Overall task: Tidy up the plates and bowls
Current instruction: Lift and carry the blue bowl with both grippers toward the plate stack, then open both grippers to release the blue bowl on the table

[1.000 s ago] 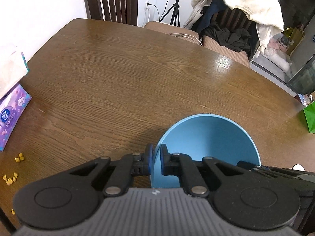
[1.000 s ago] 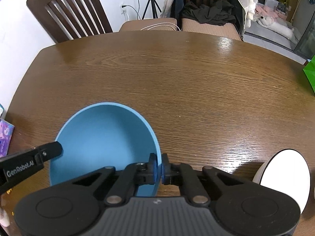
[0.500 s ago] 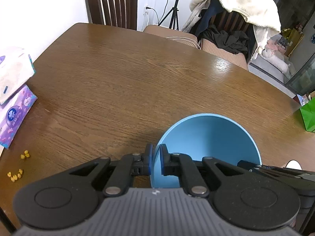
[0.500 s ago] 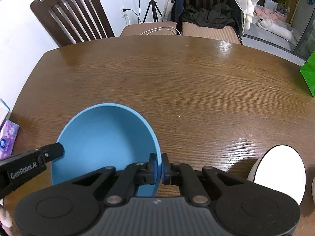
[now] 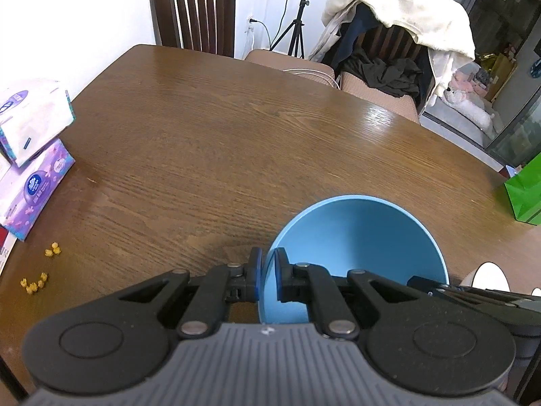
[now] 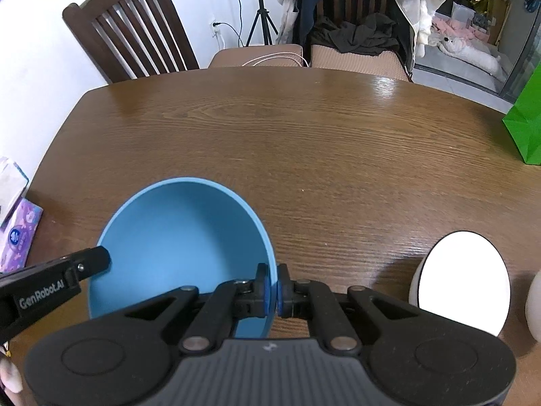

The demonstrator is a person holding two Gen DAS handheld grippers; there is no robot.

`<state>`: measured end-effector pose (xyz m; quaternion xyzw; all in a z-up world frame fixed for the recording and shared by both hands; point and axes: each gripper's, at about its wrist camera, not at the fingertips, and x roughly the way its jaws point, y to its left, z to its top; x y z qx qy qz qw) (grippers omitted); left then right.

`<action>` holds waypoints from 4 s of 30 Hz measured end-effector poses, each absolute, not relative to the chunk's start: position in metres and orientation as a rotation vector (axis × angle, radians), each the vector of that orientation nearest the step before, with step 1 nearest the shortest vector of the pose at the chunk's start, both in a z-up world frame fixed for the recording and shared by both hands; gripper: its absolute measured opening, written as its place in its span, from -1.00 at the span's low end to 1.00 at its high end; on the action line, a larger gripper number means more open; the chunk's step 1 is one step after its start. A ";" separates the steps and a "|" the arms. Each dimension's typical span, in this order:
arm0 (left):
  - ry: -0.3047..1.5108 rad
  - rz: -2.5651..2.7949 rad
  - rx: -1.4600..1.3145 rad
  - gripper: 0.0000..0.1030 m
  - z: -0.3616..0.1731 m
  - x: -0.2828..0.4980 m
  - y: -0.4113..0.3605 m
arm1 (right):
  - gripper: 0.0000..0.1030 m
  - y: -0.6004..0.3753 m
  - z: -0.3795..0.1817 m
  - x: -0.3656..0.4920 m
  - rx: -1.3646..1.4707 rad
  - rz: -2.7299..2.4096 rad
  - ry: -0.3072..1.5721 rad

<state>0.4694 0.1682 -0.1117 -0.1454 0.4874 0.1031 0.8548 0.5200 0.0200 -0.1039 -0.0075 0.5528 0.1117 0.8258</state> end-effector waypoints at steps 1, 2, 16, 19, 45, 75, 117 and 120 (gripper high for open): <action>1.024 0.216 -0.305 -0.84 -0.110 0.467 0.167 | -0.91 0.019 -0.103 0.518 -0.016 0.235 1.174; 1.024 0.215 -0.303 -0.84 -0.109 0.466 0.166 | -0.91 0.017 -0.102 0.516 -0.015 0.234 1.173; 0.990 0.214 -0.303 -0.84 -0.088 0.431 0.154 | -0.91 0.001 -0.084 0.480 -0.012 0.238 1.150; 0.986 0.218 -0.304 -0.84 -0.085 0.422 0.153 | -0.91 0.000 -0.080 0.472 -0.013 0.244 1.143; 0.957 0.301 -0.334 -0.84 -0.071 0.327 0.174 | -0.91 0.025 -0.068 0.393 -0.066 0.331 1.131; 1.001 0.402 -0.358 -0.84 -0.095 0.247 0.203 | -0.91 0.066 -0.093 0.323 -0.117 0.419 1.207; 0.996 0.503 -0.391 -0.77 -0.135 0.195 0.235 | -0.77 0.109 -0.141 0.282 -0.166 0.578 1.213; 0.977 0.493 -0.392 -0.32 -0.131 0.192 0.234 | -0.56 0.107 -0.136 0.283 -0.138 0.596 1.206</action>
